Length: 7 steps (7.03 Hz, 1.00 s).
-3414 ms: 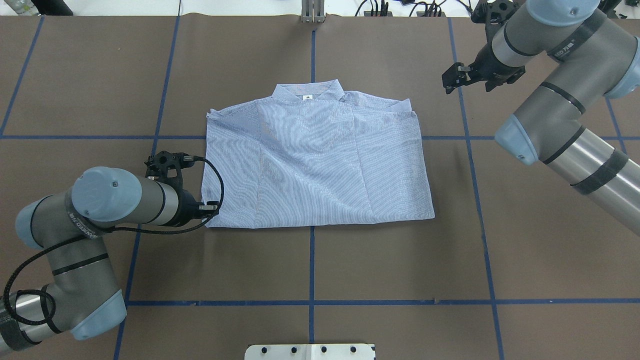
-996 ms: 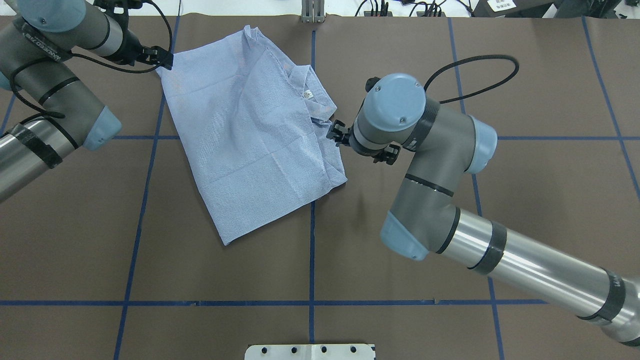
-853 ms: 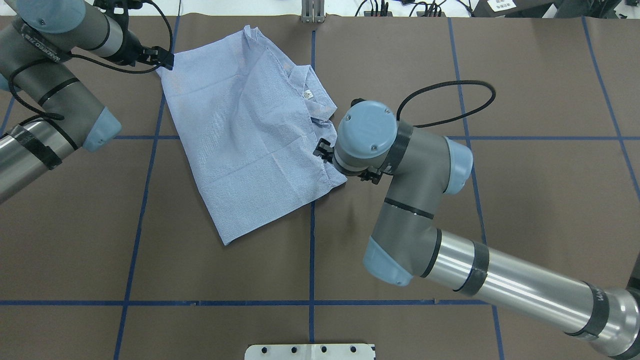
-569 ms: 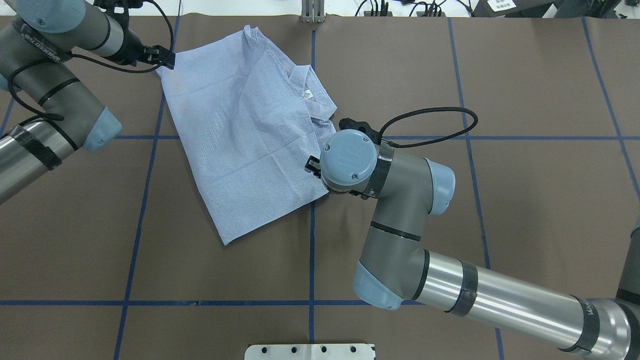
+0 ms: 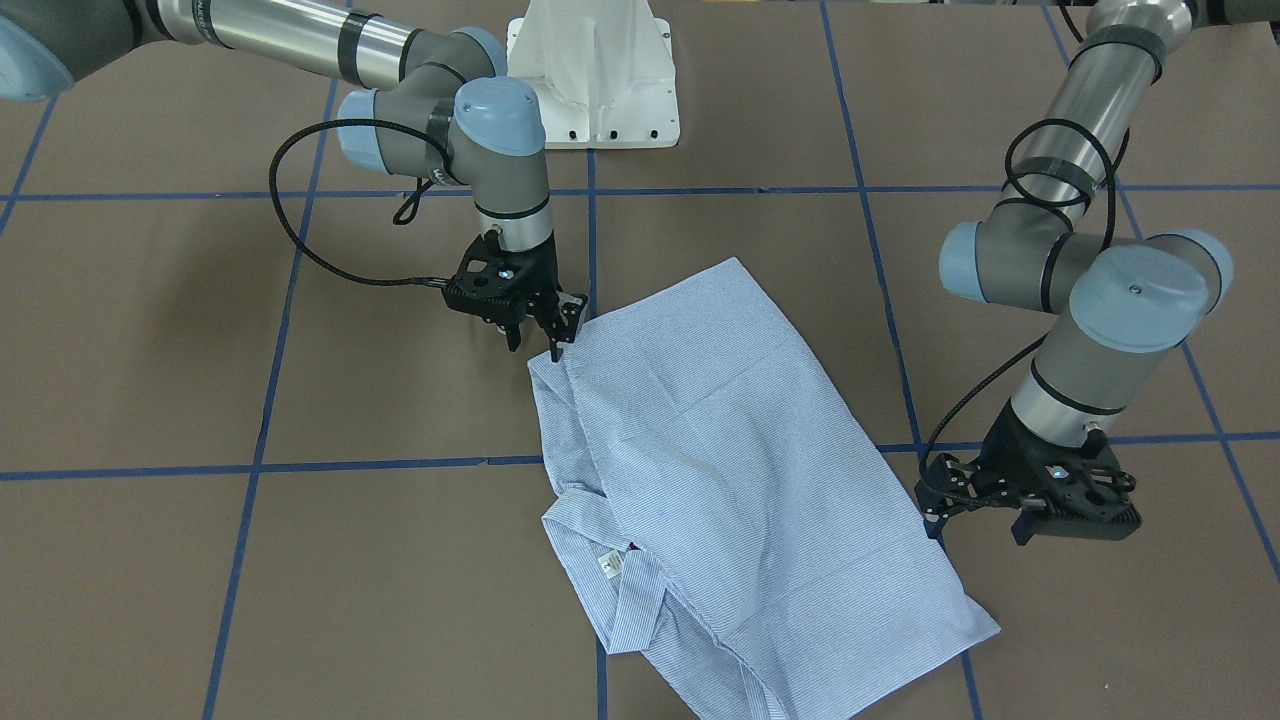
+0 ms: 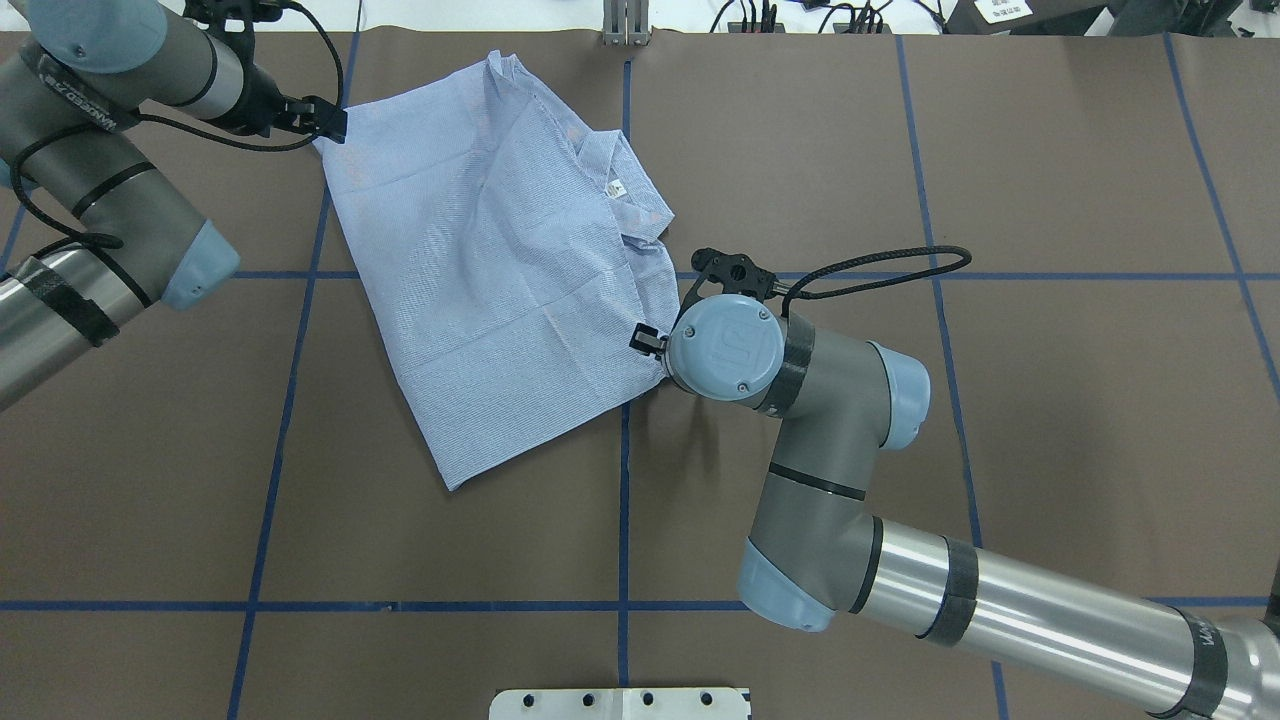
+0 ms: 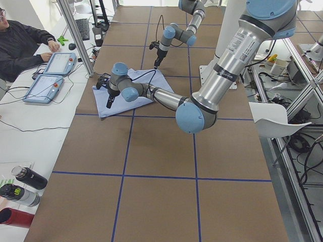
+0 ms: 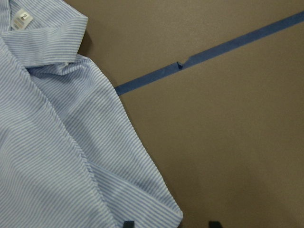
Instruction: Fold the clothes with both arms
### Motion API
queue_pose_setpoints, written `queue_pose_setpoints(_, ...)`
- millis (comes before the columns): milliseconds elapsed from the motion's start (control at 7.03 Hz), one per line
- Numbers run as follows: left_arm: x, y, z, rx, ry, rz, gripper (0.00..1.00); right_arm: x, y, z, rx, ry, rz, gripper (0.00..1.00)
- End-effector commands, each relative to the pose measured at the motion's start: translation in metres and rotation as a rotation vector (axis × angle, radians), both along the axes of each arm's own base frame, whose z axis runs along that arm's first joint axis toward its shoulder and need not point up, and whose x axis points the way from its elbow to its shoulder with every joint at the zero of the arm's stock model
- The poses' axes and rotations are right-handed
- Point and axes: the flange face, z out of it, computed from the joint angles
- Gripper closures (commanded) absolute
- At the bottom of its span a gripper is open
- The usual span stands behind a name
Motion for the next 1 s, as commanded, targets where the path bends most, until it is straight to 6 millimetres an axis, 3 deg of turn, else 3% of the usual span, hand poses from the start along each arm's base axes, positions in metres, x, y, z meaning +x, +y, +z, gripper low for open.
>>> queue_pose_setpoints(0,0.0,0.001,-0.001,0.003,0.002,0.0,0.0,-0.001,-0.003,0.003,0.017,0.006,0.017,0.52)
queue_pose_setpoints(569,-0.004,0.006,-0.006,0.014,0.01,0.001,0.0,-0.011,-0.012,0.003,0.032,0.029,0.046,0.58)
queue_pose_setpoints(853,-0.004,0.007,-0.005,0.012,0.01,0.002,0.0,-0.013,-0.013,-0.006,0.03,0.015,0.053,0.69)
